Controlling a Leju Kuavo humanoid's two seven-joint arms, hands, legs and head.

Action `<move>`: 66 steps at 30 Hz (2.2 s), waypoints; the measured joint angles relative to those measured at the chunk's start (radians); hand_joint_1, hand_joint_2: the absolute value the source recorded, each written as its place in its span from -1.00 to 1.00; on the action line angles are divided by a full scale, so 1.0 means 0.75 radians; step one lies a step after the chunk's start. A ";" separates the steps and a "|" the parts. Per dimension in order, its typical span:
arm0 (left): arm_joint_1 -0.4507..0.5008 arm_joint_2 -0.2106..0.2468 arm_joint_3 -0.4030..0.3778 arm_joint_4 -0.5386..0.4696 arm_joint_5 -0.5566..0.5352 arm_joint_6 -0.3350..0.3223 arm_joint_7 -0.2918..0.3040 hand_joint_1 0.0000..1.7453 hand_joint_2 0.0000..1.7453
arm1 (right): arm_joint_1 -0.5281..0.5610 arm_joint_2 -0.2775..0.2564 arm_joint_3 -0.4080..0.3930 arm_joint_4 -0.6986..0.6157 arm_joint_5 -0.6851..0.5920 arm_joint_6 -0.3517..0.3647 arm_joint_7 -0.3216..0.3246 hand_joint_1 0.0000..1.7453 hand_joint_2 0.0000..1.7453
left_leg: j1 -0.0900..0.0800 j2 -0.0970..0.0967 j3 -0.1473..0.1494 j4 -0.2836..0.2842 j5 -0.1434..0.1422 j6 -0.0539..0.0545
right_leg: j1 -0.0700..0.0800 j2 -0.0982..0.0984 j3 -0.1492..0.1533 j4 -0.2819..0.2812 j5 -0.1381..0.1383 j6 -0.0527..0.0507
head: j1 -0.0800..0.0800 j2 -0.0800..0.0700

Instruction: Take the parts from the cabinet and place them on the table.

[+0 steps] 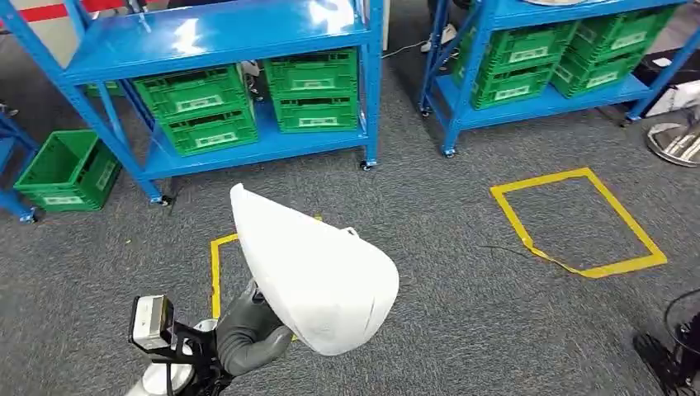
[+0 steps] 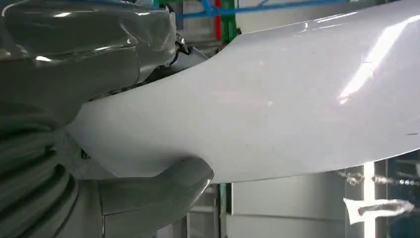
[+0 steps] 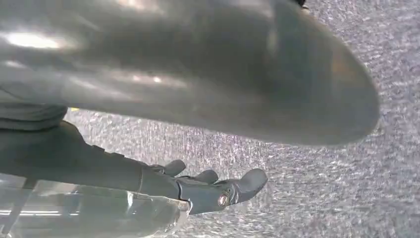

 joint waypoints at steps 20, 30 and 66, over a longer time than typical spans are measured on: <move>-0.011 -0.001 -0.017 -0.015 -0.003 0.001 0.049 1.00 1.00 | -0.005 0.067 -0.012 0.034 0.043 -0.090 0.009 -1.00 -1.00 | -0.011 0.068 0.126 -0.291 0.179 0.082 | 0.002 -0.011 -0.142 0.262 -0.079 0.072 | 0.008 0.000; -0.001 -0.001 -0.010 -0.030 -0.016 -0.003 0.070 1.00 1.00 | -0.015 0.093 -0.002 0.033 0.065 -0.135 0.025 -1.00 -1.00 | 0.001 0.043 0.083 -0.175 0.089 0.010 | -0.007 -0.023 -0.001 0.000 0.005 0.017 | 0.002 0.000; -0.055 -0.018 -0.018 -0.007 0.025 -0.025 0.165 1.00 1.00 | -0.069 0.070 -0.015 0.017 0.053 -0.022 0.106 -1.00 -1.00 | -0.002 -0.012 -0.048 0.147 -0.025 0.025 | 0.011 0.062 -0.001 -0.020 0.028 0.005 | 0.000 0.000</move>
